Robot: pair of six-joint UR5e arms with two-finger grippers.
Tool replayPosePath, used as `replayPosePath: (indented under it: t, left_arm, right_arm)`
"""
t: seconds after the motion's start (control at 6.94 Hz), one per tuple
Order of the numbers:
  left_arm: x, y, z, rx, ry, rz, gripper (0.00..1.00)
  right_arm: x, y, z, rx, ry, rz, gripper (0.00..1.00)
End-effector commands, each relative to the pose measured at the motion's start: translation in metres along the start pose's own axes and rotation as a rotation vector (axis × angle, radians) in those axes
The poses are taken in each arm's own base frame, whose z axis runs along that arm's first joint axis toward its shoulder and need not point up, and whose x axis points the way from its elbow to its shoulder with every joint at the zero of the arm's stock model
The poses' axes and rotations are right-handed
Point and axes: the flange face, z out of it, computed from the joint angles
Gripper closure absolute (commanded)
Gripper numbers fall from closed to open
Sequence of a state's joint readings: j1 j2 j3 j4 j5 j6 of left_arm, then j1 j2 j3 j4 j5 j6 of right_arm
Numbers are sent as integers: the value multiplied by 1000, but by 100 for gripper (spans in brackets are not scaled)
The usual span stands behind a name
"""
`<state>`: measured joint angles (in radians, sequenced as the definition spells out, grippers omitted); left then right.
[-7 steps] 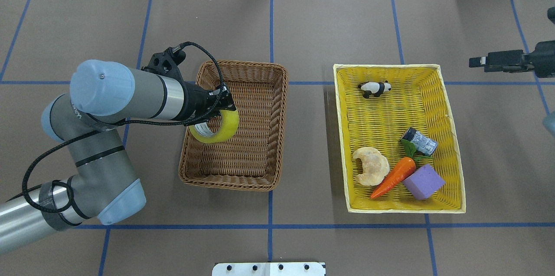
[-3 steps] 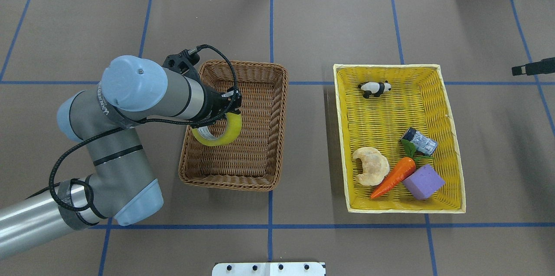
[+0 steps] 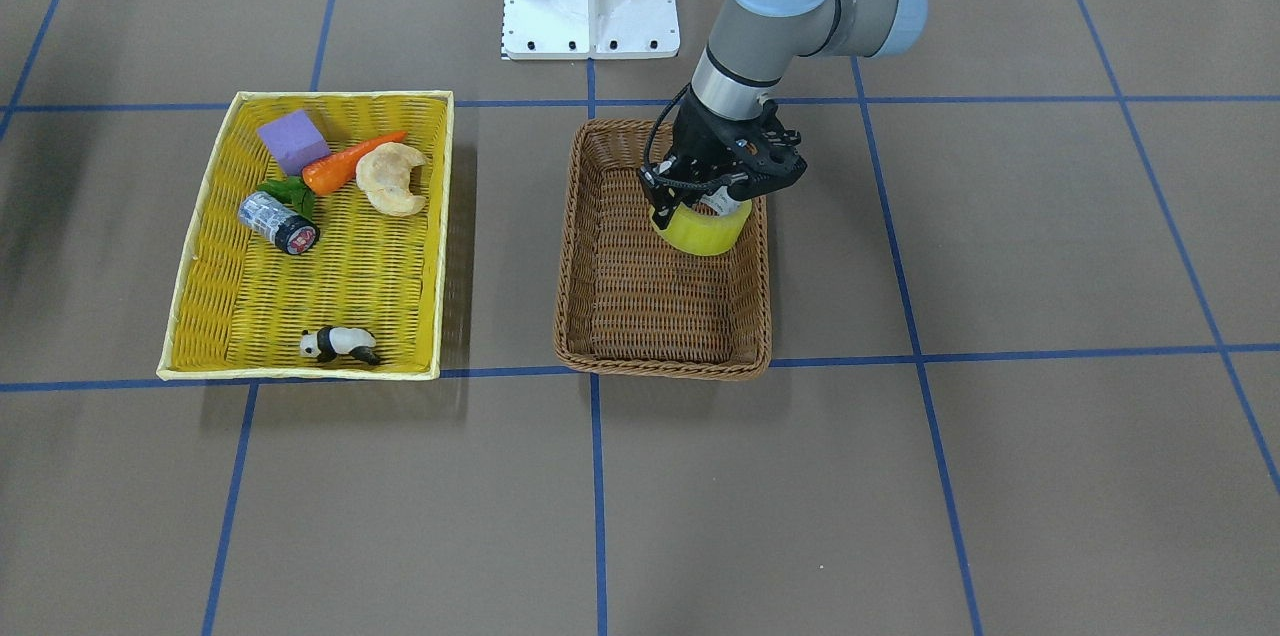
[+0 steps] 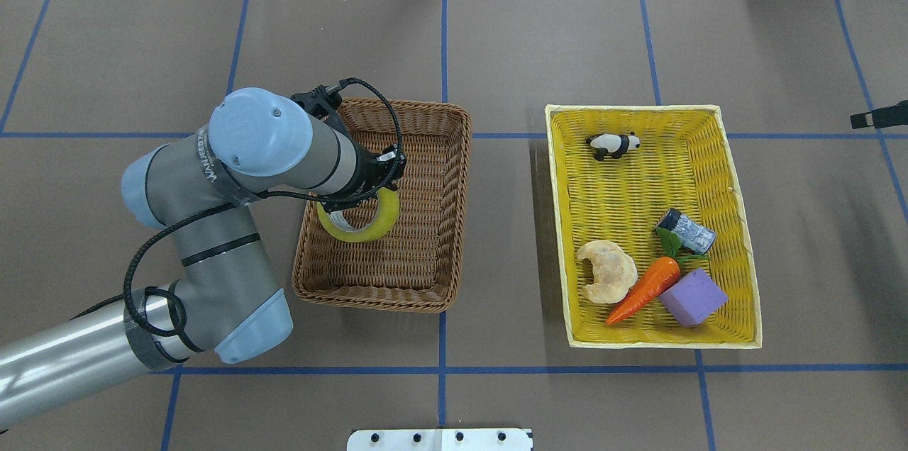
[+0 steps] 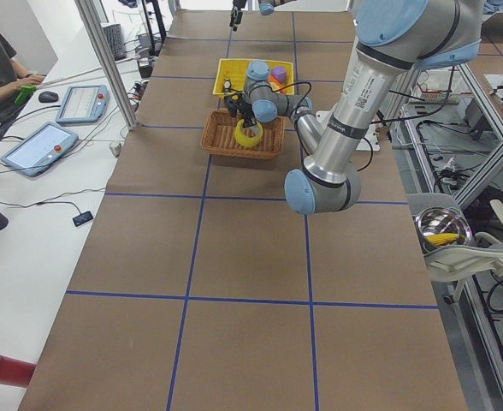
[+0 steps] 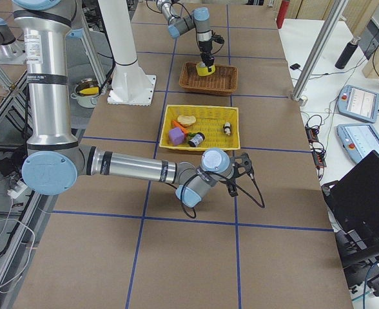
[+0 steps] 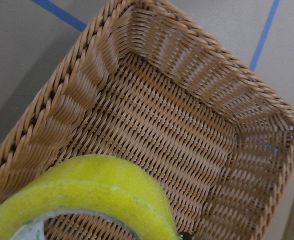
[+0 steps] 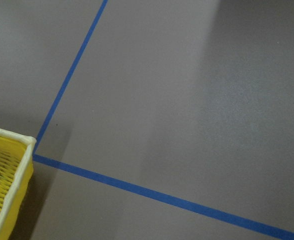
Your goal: Move tape to another basket
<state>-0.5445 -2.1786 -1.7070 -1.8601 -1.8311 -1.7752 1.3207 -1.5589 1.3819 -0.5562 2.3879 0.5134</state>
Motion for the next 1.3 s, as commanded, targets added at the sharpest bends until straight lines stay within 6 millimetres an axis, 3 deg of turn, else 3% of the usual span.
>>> replayPosePath:
  t: [0.0, 0.43, 0.58, 0.72, 1.01, 1.15]
  left_arm:
    - [13, 6, 26, -2, -47, -9, 100]
    - [9, 9, 52, -7, -94, -10, 100]
    - [12, 12, 52, -10, -92, -9, 100]
    - [10, 11, 52, -9, -104, 6, 3]
    - [16, 15, 38, -10, -92, 18, 2]
    - [28, 15, -9, -3, -38, 20, 2]
  right_arm:
    - [3, 7, 2, -12, 2, 5, 0]
    - [4, 13, 4, -22, 2, 10, 0]
    - [5, 13, 4, -23, 3, 11, 0]
    - [5, 14, 4, -24, 3, 12, 0]
    - [5, 14, 4, -24, 3, 12, 0]
    - [5, 14, 4, -24, 3, 12, 0]
